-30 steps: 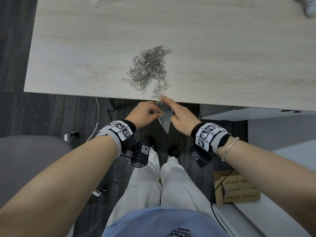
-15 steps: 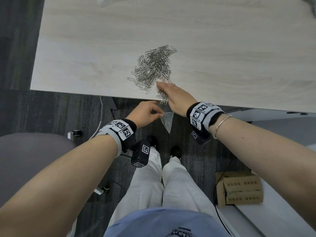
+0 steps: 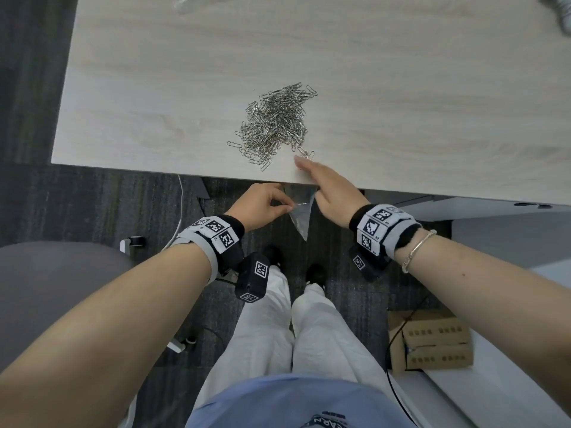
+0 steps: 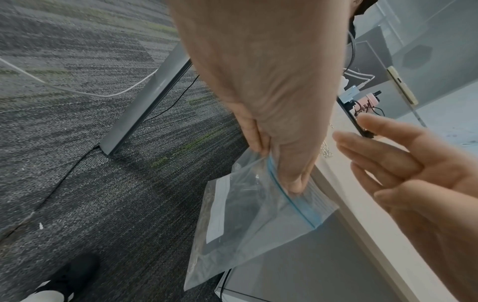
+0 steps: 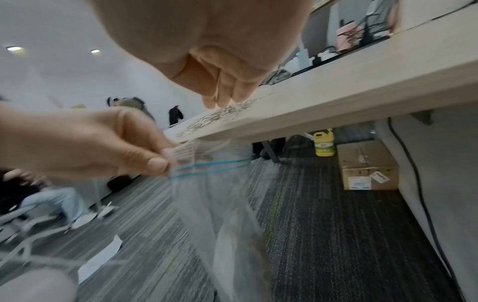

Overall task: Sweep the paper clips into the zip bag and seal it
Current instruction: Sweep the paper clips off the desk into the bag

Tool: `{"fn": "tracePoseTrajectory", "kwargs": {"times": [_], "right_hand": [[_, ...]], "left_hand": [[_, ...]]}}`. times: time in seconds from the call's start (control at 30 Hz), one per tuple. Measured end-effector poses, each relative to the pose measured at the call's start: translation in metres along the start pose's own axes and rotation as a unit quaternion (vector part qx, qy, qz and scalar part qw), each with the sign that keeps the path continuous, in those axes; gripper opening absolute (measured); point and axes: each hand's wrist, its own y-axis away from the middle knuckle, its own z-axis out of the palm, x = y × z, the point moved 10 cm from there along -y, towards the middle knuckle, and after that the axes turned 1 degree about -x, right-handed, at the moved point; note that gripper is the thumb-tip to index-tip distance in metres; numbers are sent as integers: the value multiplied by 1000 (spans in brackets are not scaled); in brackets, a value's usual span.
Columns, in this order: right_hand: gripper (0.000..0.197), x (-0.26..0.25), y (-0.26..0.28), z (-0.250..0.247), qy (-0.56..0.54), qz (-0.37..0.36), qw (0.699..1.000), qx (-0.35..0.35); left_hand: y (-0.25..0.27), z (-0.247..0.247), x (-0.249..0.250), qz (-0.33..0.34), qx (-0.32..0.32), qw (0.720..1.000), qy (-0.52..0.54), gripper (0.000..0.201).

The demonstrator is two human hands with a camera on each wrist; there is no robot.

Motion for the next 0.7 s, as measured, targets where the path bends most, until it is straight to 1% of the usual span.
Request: {"fn": "tracePoseTrajectory", "kwargs": {"times": [0.03, 0.1, 0.23, 0.37, 0.57, 0.63, 0.7], "right_hand": [[71, 3, -4, -8, -1, 10, 1000, 23], [73, 8, -15, -14, 4, 24, 999, 34], [75, 12, -25, -3, 29, 43, 999, -7], [77, 12, -15, 8, 40, 50, 997, -31], [71, -5, 13, 36, -7, 4, 995, -102], [70, -7, 15, 34, -14, -4, 995, -96], [69, -8, 13, 22, -20, -3, 998, -66]], "left_hand": [[0, 1, 0, -1, -3, 1000, -1, 14], [0, 2, -1, -3, -7, 1000, -4, 14], [0, 2, -1, -7, -7, 1000, -4, 15], [1, 1, 0, -9, 1, 1000, -14, 14], [-1, 3, -1, 8, 7, 1000, -7, 13], [-2, 4, -3, 6, 7, 1000, -8, 13], [-1, 4, -4, 0, 7, 1000, -6, 12]]}}
